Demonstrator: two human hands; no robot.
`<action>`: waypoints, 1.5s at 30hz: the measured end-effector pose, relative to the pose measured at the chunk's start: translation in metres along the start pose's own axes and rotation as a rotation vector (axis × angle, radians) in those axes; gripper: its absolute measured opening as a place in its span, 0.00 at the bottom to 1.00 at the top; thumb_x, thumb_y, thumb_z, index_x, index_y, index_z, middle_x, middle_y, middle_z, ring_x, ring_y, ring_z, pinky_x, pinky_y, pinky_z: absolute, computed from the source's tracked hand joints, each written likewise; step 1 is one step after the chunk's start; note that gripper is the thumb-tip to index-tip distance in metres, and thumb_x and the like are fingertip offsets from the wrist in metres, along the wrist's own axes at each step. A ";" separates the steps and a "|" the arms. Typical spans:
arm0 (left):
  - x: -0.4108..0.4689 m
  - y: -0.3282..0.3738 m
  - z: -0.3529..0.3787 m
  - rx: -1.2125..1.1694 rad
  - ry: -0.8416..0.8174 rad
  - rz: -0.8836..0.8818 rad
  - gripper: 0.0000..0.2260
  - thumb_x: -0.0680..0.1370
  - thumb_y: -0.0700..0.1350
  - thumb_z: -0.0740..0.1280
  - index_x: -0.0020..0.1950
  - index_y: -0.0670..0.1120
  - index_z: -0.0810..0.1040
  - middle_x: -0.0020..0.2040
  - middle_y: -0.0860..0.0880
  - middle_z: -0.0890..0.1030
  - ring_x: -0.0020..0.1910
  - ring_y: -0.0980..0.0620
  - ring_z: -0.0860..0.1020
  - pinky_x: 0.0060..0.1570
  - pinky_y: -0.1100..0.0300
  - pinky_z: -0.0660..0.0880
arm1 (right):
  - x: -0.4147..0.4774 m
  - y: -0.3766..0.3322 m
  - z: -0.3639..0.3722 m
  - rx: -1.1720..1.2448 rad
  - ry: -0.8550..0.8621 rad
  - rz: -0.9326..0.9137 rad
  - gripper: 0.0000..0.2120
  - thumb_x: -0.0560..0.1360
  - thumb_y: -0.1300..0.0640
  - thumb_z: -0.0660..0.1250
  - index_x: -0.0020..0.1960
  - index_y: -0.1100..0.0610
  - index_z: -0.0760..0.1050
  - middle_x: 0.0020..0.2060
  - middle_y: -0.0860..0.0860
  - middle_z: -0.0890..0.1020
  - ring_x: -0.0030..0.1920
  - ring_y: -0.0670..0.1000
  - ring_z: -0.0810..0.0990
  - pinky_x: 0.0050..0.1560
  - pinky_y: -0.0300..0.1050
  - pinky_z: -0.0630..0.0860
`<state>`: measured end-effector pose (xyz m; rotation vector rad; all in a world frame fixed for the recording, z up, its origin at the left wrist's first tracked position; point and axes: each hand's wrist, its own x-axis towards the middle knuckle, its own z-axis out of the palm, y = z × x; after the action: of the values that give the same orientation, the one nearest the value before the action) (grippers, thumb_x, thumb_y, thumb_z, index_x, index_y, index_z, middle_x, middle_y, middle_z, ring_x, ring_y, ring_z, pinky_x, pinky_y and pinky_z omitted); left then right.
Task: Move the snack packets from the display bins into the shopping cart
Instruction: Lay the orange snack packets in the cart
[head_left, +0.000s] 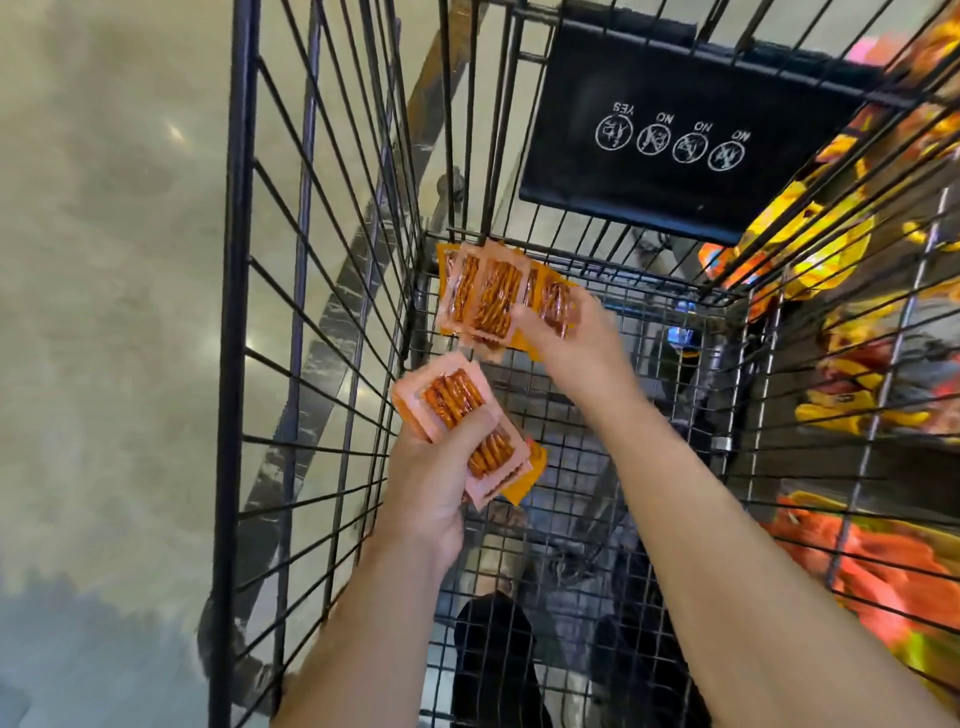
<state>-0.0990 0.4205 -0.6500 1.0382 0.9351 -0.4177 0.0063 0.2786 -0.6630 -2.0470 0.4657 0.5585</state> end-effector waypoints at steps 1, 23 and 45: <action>0.001 -0.003 -0.001 0.014 0.015 0.000 0.07 0.77 0.42 0.77 0.46 0.56 0.87 0.52 0.45 0.89 0.52 0.45 0.88 0.48 0.45 0.86 | 0.013 -0.003 0.011 -0.073 0.048 0.059 0.30 0.72 0.29 0.69 0.68 0.42 0.67 0.64 0.48 0.72 0.64 0.46 0.72 0.67 0.55 0.73; 0.004 -0.005 0.002 0.018 0.072 -0.029 0.11 0.77 0.42 0.77 0.39 0.57 0.86 0.48 0.45 0.89 0.47 0.44 0.89 0.34 0.56 0.83 | 0.037 0.035 0.028 -0.041 0.187 0.105 0.08 0.74 0.48 0.75 0.50 0.47 0.80 0.51 0.48 0.80 0.55 0.53 0.80 0.61 0.57 0.78; 0.001 -0.014 0.008 0.096 0.003 -0.042 0.07 0.76 0.46 0.78 0.53 0.52 0.86 0.53 0.48 0.89 0.53 0.47 0.88 0.53 0.46 0.82 | 0.013 0.069 0.007 0.036 0.188 0.114 0.23 0.72 0.56 0.80 0.59 0.42 0.71 0.46 0.37 0.79 0.54 0.48 0.82 0.60 0.56 0.81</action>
<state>-0.1047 0.4071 -0.6567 1.1077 0.9478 -0.5001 -0.0211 0.2494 -0.7206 -2.0568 0.7022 0.4225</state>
